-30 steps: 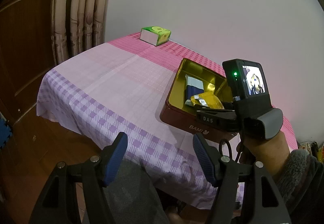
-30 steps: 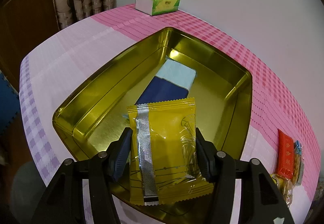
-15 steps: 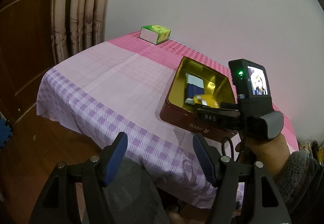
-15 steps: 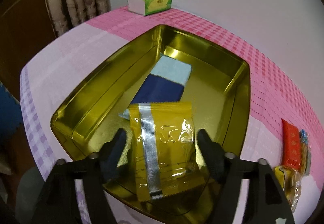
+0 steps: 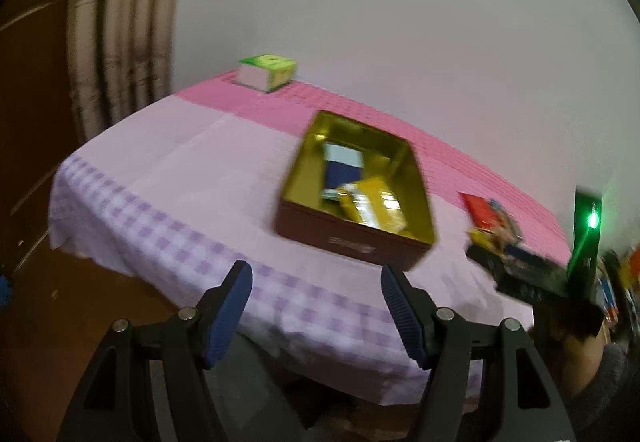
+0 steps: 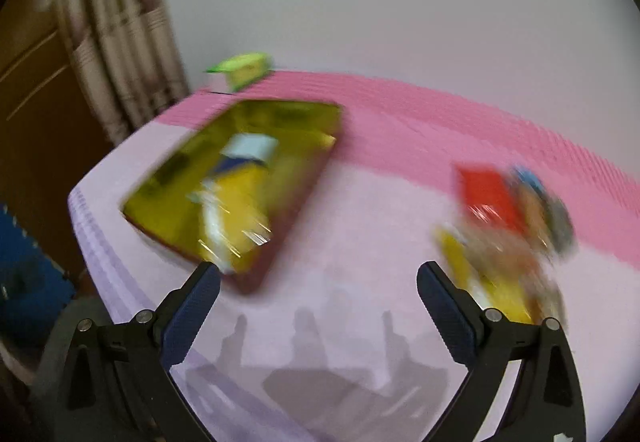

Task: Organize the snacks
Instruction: 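Grasp the clear bag of nuts with the left gripper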

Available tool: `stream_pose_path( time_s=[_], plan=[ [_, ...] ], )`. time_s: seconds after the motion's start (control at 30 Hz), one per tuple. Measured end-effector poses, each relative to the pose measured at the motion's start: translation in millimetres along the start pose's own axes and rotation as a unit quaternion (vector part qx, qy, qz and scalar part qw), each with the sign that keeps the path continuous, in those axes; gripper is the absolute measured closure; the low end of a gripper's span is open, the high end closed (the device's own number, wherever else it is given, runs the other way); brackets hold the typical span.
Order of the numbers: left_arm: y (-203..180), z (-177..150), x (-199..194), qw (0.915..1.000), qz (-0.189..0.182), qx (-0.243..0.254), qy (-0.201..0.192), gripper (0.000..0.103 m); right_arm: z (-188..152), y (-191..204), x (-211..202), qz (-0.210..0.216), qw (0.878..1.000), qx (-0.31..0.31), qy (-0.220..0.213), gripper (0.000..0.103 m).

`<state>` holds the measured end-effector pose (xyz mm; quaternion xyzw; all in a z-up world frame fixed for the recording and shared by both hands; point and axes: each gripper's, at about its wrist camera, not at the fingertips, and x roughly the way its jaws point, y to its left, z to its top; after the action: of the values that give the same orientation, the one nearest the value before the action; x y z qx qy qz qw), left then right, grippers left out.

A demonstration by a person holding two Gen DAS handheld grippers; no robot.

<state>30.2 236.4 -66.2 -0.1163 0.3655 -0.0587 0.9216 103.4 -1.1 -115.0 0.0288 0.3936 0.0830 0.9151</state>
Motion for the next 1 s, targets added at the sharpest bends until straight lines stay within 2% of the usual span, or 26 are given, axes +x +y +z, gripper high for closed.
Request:
stream_pose_path(
  time_s=[0.13,0.23,0.33,0.4,0.53,0.67,0.73,0.83,0.93,1.0],
  plan=[
    [-39.2,-12.1,10.6,0.9978,-0.015,0.065,-0.008,0.035,-45.1,-75.4,-33.7,-0.048,0.995,0.083,-0.006,0.005],
    [-79.1,-21.7,26.4,0.9909,-0.044,0.127,0.009,0.035,-73.4,-122.1,-63.1,-0.101,0.986,0.129,-0.028,0.004],
    [-129.6,-25.2,52.3,0.9805,-0.081,0.174,0.043,0.035,-93.7,-161.1,-84.8,-0.133,0.972,0.188,-0.046,0.003],
    [-157.8,-23.3,64.8,0.9760,-0.094,0.189,0.055,0.035,-96.8,-181.8,-92.9,-0.138,0.964,0.222,-0.052,0.003],
    [-215.0,-14.6,89.3,0.9732,-0.104,0.195,0.064,0.035,-87.3,-201.9,-117.0,-0.133,0.954,0.250,-0.094,0.003],
    [-258.0,-5.8,119.6,0.9726,-0.092,0.201,0.070,0.035,-77.0,-212.0,-137.2,-0.121,0.947,0.268,-0.131,0.001],
    [-267.8,-2.2,135.4,0.9726,-0.092,0.197,0.082,0.035,-76.0,-219.9,-147.5,-0.109,0.942,0.284,-0.145,0.000],
    [-275.1,5.8,165.2,0.9770,-0.089,0.163,0.104,0.035,-73.5,-226.5,-155.1,-0.096,0.937,0.298,-0.156,0.000],
    [-269.8,12.2,188.9,0.9824,-0.067,0.127,0.119,0.035,-71.3,-226.3,-153.4,-0.085,0.939,0.296,-0.154,0.000],
    [-266.7,13.1,196.4,0.9839,-0.067,0.115,0.119,0.035,-71.4,-224.8,-148.7,-0.077,0.940,0.297,-0.148,0.000]
  ],
)
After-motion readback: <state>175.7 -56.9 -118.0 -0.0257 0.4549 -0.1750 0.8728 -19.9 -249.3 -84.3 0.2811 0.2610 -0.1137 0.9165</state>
